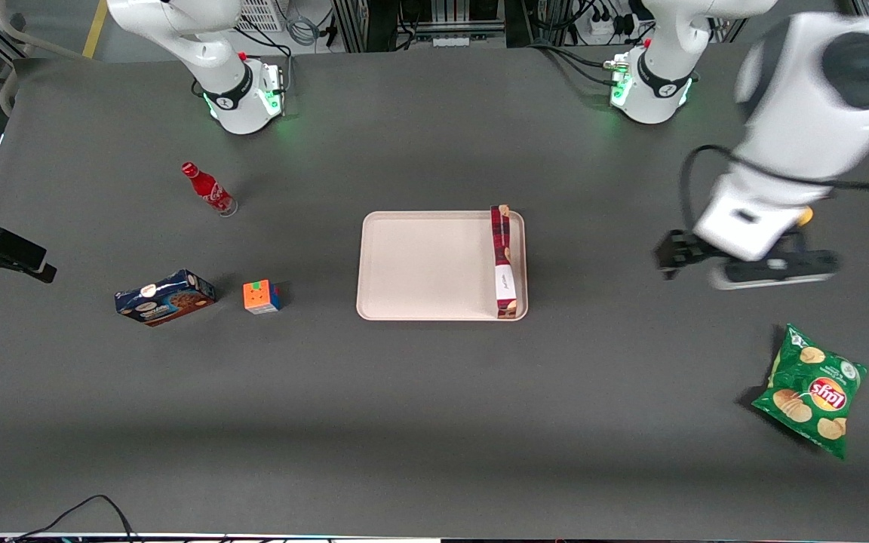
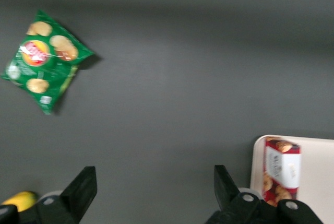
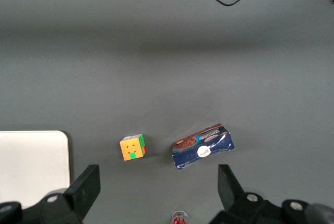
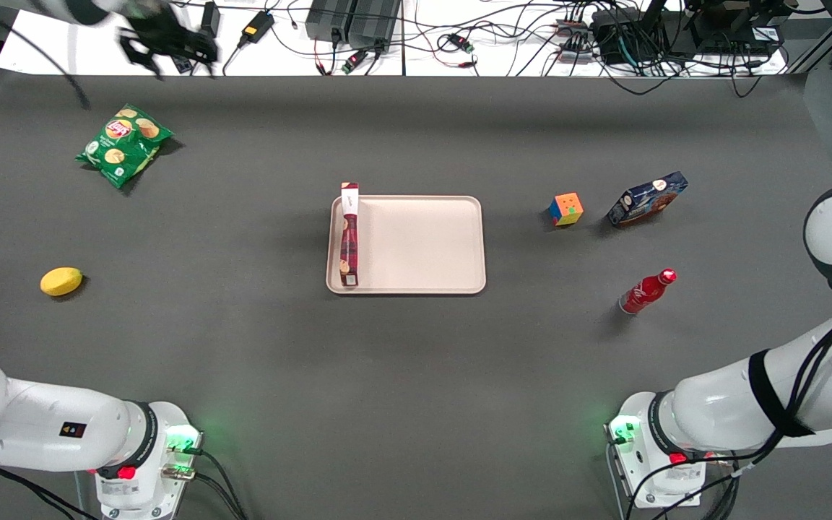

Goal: Place red cookie box on tray

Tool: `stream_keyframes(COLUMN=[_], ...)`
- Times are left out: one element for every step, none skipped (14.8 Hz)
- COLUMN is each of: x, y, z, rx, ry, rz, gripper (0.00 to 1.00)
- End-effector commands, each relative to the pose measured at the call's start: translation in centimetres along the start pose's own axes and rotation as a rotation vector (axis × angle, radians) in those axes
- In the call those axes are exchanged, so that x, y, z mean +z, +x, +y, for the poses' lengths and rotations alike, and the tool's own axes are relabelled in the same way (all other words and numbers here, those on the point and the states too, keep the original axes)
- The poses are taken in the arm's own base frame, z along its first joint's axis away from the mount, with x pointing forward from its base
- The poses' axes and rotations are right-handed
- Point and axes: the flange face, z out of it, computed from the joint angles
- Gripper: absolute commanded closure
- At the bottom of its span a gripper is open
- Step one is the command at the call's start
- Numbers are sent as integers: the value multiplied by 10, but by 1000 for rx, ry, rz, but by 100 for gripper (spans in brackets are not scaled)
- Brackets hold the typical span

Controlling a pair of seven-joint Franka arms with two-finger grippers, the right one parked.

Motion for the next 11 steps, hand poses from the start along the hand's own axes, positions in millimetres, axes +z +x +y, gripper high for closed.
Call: stream_keyframes(x=[-36,-41,-44,-46,-48,-50,-49,-51,-52,-53,-54], y=[-2,-2,-2,-2,-2,-1,-2,-2,-2,-3,-3], z=[-86,-106,-119,-127,-131,-131,-131,-130,-127,-126,-124], rx=[61,43,20,9,2,2,2,5,10,13,16], ry=[-24,-22,-20,-20,-20,-19,-18,-19,-20,-21,-21], rz=[-27,-22,-21,-17,-13,-10,-11,-8,-6,-5,-3], gripper=[0,0,0,0,0,0,0,0,0,0,0])
